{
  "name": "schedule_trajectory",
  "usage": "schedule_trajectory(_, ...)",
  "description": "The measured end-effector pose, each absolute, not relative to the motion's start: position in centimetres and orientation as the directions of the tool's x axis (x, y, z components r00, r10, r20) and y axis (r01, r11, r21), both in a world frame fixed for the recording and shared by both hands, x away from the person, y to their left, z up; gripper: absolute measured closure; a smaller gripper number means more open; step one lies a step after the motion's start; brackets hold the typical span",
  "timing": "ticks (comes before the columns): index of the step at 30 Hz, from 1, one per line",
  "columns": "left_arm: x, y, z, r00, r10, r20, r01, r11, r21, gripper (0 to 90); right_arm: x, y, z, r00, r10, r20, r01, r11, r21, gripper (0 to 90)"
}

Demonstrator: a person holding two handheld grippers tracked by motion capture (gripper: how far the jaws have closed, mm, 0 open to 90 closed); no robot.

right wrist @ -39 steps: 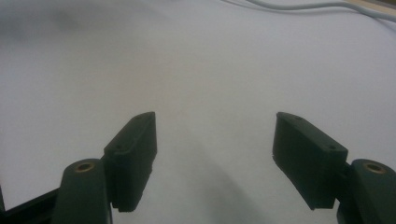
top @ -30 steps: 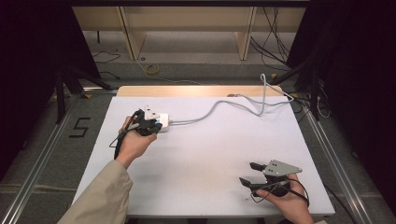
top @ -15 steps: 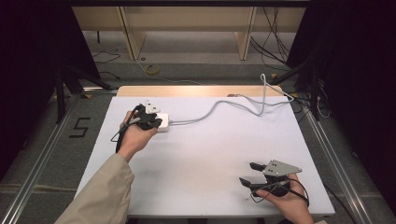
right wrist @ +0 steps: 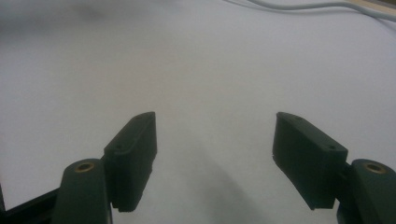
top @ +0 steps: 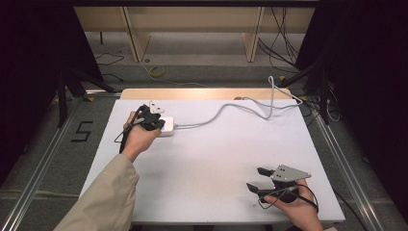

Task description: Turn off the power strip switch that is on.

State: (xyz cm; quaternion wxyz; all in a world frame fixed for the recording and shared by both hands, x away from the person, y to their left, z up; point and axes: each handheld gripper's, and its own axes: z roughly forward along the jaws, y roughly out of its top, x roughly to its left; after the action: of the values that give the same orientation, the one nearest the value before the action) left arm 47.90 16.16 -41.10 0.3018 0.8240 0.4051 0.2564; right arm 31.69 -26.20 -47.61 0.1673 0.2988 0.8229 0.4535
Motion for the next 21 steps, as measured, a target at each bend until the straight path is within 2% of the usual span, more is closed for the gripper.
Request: schedule_trajectory(21,49.8,16.3,-41.4,0.538,0.819,0.198,0.534,-0.513,0.672,89.6,31.7,-26.2,-47.6,-0.766,0.643,-0.005,0.339,0.41,0.847,31.6)
